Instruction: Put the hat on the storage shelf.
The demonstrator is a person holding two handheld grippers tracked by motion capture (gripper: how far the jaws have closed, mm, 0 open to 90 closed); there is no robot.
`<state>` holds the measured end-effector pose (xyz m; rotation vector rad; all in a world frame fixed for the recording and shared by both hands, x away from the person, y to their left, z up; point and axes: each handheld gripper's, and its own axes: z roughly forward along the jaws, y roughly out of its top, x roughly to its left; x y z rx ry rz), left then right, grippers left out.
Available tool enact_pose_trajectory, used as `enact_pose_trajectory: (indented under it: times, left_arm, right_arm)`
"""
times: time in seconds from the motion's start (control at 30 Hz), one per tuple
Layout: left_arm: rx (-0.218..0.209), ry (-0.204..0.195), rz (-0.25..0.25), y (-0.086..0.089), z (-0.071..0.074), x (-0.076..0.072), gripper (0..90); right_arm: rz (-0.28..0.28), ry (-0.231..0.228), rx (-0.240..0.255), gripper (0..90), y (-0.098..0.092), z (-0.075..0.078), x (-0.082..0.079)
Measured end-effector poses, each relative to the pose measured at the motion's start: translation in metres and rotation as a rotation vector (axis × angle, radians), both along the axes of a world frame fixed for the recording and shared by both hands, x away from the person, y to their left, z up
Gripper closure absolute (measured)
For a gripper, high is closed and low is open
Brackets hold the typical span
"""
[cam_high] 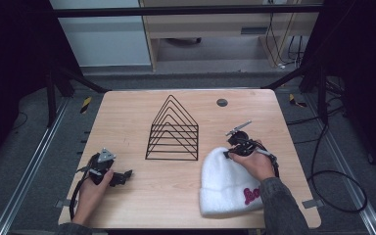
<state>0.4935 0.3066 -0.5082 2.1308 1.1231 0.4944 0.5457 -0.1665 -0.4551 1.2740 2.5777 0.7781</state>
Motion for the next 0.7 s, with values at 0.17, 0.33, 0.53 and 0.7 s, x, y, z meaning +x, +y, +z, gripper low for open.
enact_pose_trajectory:
  times: [0.17, 0.33, 0.53, 0.7]
  left_arm:
    - [0.0, 0.0, 0.0, 0.0, 0.0, 0.0, 0.0]
    - [0.001, 0.0, -0.001, 0.0, 0.0, 0.0, 0.0]
    - [0.002, -0.002, -0.003, 0.0, 0.0, 0.0, 0.0]
    - [0.002, -0.002, -0.004, 0.0, 0.0, 0.0, 0.0]
  right_arm:
    - [0.0, -0.052, 0.038, 82.8, -0.003, 0.01, -0.012]
    - [0.02, -0.137, 0.096, 83.0, -0.008, 0.03, -0.034]
    - [0.03, -0.243, 0.195, 83.3, -0.016, 0.06, -0.057]
    - [0.02, -0.283, 0.22, 83.4, -0.018, 0.07, -0.066]
